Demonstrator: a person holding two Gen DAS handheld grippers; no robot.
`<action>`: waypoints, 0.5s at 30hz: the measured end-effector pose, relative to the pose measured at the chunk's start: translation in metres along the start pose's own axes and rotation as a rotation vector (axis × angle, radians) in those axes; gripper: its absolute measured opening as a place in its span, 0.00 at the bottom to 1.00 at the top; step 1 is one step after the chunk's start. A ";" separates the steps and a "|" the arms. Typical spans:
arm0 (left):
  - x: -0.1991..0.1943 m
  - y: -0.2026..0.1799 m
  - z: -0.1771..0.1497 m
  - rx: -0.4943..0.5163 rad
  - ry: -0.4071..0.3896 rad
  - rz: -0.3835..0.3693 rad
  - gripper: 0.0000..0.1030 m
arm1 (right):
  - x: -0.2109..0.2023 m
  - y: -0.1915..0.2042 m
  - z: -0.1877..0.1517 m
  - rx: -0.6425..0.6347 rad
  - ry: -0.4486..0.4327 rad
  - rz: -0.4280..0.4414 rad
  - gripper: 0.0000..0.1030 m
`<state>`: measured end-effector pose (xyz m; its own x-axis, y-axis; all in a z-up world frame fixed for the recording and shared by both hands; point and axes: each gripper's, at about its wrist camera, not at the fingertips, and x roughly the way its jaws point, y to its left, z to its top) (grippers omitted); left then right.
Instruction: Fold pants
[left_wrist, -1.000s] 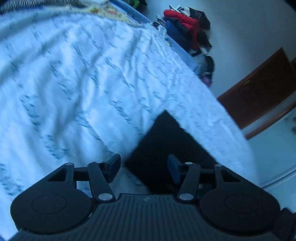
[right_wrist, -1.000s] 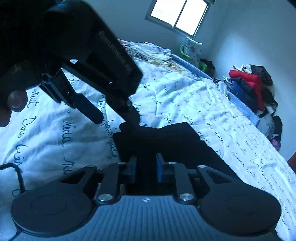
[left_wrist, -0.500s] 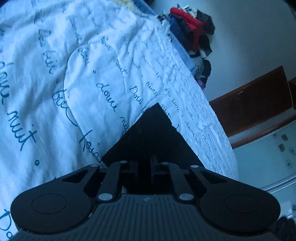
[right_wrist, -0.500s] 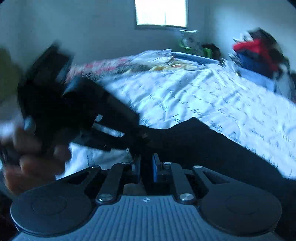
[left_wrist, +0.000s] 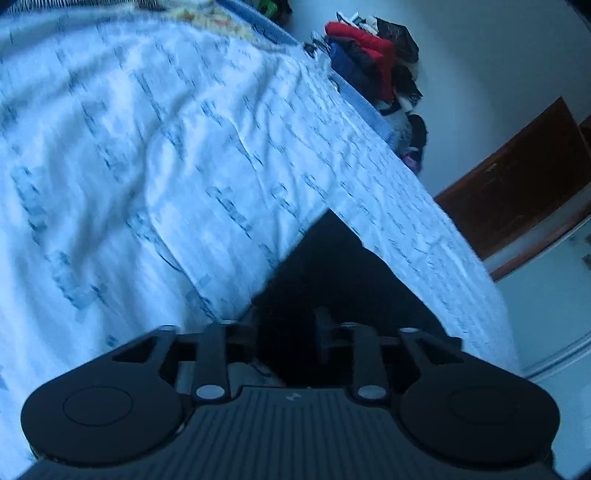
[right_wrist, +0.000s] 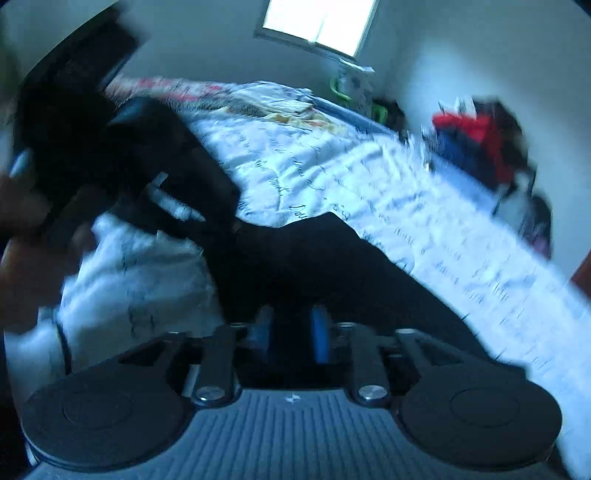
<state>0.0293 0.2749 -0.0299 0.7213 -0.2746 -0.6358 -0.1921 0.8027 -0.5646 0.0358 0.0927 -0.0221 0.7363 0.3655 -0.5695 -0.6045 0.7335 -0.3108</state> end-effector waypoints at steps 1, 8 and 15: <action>-0.004 -0.001 0.000 0.011 -0.012 0.023 0.60 | -0.002 0.007 -0.003 -0.043 -0.006 -0.014 0.56; -0.011 0.003 -0.006 -0.004 0.051 -0.002 0.70 | -0.002 0.043 -0.022 -0.244 0.022 -0.100 0.64; 0.013 0.018 -0.007 -0.201 0.175 -0.217 0.83 | 0.033 0.062 -0.023 -0.428 0.016 -0.217 0.27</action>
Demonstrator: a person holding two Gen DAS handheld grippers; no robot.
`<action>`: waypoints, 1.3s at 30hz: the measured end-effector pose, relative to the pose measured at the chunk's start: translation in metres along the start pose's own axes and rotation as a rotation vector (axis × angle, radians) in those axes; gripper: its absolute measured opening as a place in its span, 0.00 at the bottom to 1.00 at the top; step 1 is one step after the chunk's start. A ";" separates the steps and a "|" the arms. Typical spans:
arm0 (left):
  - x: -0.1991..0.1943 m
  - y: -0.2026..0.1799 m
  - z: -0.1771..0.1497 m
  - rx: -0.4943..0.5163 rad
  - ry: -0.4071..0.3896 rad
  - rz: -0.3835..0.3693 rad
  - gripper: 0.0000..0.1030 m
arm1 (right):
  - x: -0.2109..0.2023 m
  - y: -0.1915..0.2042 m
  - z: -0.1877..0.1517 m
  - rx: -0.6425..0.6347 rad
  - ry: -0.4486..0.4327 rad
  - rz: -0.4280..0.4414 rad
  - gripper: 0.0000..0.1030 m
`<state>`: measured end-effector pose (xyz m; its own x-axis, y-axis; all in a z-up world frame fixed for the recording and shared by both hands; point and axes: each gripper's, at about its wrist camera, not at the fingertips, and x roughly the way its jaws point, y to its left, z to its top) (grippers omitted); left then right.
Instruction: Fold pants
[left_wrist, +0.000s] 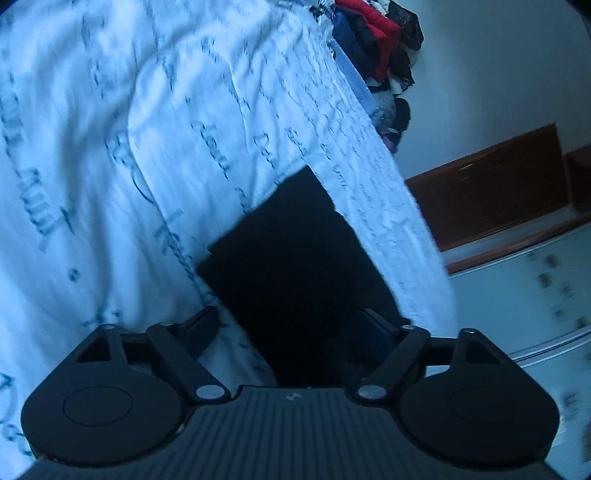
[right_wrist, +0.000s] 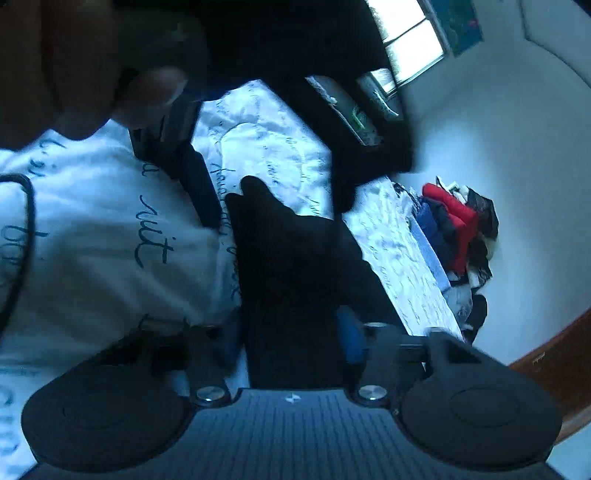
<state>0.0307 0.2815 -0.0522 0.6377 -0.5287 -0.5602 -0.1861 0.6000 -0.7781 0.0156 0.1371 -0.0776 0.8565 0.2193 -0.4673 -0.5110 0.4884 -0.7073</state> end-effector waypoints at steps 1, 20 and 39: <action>0.002 0.002 0.001 -0.016 0.007 -0.021 0.84 | 0.005 0.001 0.000 0.000 -0.008 0.010 0.24; 0.071 -0.017 0.026 0.026 0.045 -0.172 0.73 | 0.002 -0.160 -0.042 0.751 -0.030 0.403 0.14; 0.077 -0.069 0.001 0.452 -0.069 0.176 0.29 | 0.042 -0.150 -0.066 0.830 0.078 0.331 0.15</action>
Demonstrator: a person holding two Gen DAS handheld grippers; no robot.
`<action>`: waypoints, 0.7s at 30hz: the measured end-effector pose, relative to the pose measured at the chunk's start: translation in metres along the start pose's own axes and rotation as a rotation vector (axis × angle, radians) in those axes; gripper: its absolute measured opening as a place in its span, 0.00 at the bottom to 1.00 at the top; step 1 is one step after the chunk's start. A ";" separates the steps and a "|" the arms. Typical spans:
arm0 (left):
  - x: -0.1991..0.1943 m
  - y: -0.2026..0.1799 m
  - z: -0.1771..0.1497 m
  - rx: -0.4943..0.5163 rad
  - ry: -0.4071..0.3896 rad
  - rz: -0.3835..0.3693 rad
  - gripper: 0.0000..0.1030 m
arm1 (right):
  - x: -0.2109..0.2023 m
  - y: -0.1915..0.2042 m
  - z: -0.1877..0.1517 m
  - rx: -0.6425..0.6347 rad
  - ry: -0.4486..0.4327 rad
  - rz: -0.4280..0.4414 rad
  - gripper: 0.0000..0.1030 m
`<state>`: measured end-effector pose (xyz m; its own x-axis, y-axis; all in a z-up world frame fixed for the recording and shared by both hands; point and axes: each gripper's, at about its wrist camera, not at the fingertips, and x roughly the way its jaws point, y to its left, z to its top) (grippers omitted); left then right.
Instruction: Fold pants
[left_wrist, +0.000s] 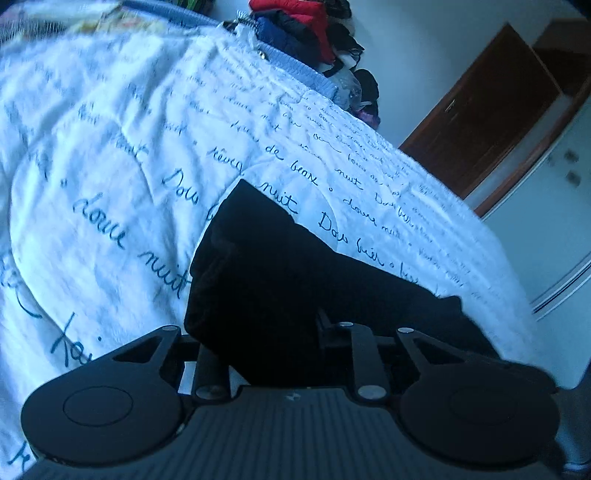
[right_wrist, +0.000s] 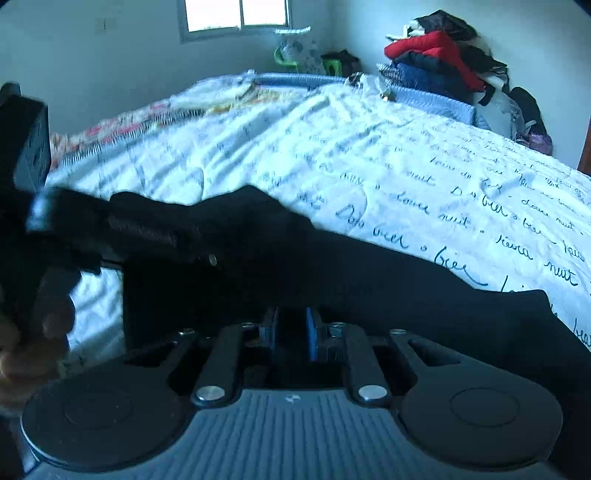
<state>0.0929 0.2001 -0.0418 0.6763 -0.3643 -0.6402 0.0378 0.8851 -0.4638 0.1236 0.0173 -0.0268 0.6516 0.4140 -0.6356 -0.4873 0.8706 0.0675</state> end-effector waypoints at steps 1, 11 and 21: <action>0.000 -0.005 -0.001 0.021 -0.006 0.022 0.29 | -0.005 -0.001 -0.001 0.003 -0.005 -0.003 0.15; -0.003 -0.045 -0.013 0.206 -0.044 0.203 0.29 | -0.004 -0.003 -0.003 0.030 -0.003 0.006 0.15; -0.009 -0.066 -0.019 0.288 -0.078 0.282 0.25 | -0.004 -0.009 0.001 0.059 -0.010 0.019 0.15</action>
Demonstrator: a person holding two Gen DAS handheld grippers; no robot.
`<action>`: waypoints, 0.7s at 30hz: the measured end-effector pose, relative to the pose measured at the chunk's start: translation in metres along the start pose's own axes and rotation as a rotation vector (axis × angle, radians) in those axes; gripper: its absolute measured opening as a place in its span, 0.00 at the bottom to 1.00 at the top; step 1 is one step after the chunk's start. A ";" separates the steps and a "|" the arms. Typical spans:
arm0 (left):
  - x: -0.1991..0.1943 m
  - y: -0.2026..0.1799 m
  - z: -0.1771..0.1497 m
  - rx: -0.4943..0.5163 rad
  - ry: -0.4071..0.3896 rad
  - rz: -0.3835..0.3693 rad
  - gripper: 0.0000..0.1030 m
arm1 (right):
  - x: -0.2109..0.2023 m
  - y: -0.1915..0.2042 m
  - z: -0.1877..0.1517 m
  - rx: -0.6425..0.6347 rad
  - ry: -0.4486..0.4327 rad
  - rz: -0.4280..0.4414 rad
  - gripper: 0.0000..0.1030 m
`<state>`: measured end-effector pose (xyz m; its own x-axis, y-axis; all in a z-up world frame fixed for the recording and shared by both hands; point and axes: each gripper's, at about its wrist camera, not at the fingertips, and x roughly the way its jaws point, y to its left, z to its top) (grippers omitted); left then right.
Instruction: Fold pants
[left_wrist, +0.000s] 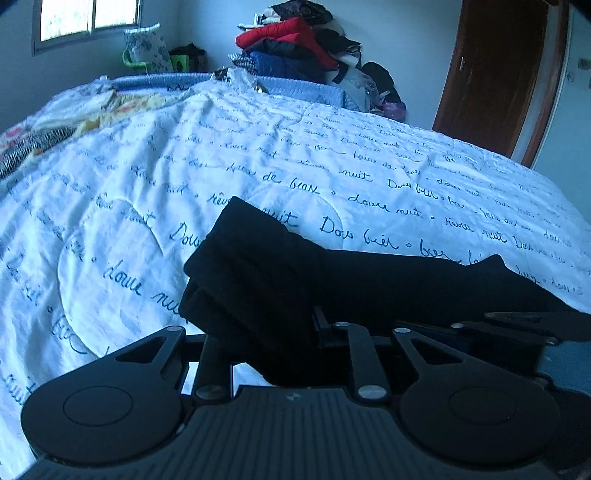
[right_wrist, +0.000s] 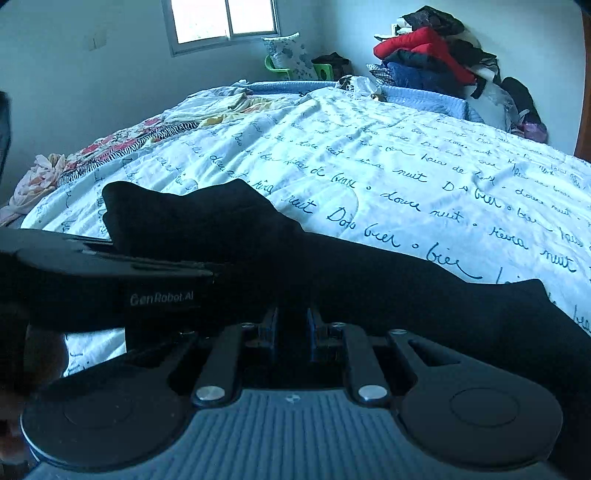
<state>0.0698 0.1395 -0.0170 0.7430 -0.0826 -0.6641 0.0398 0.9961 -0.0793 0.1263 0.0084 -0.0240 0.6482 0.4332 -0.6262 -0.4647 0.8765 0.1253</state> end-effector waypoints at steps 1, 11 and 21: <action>-0.002 -0.003 0.000 0.012 -0.007 0.007 0.24 | 0.001 -0.001 0.001 0.009 0.003 0.007 0.15; -0.027 -0.032 0.008 0.058 -0.065 0.011 0.22 | -0.013 -0.006 0.003 0.096 -0.044 0.089 0.16; -0.056 -0.086 0.016 0.125 -0.142 -0.041 0.22 | -0.067 -0.028 -0.003 0.135 -0.166 0.075 0.16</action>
<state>0.0359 0.0593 0.0390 0.8253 -0.1262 -0.5504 0.1480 0.9890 -0.0048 0.0940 -0.0454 0.0118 0.7105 0.5166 -0.4779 -0.4373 0.8561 0.2754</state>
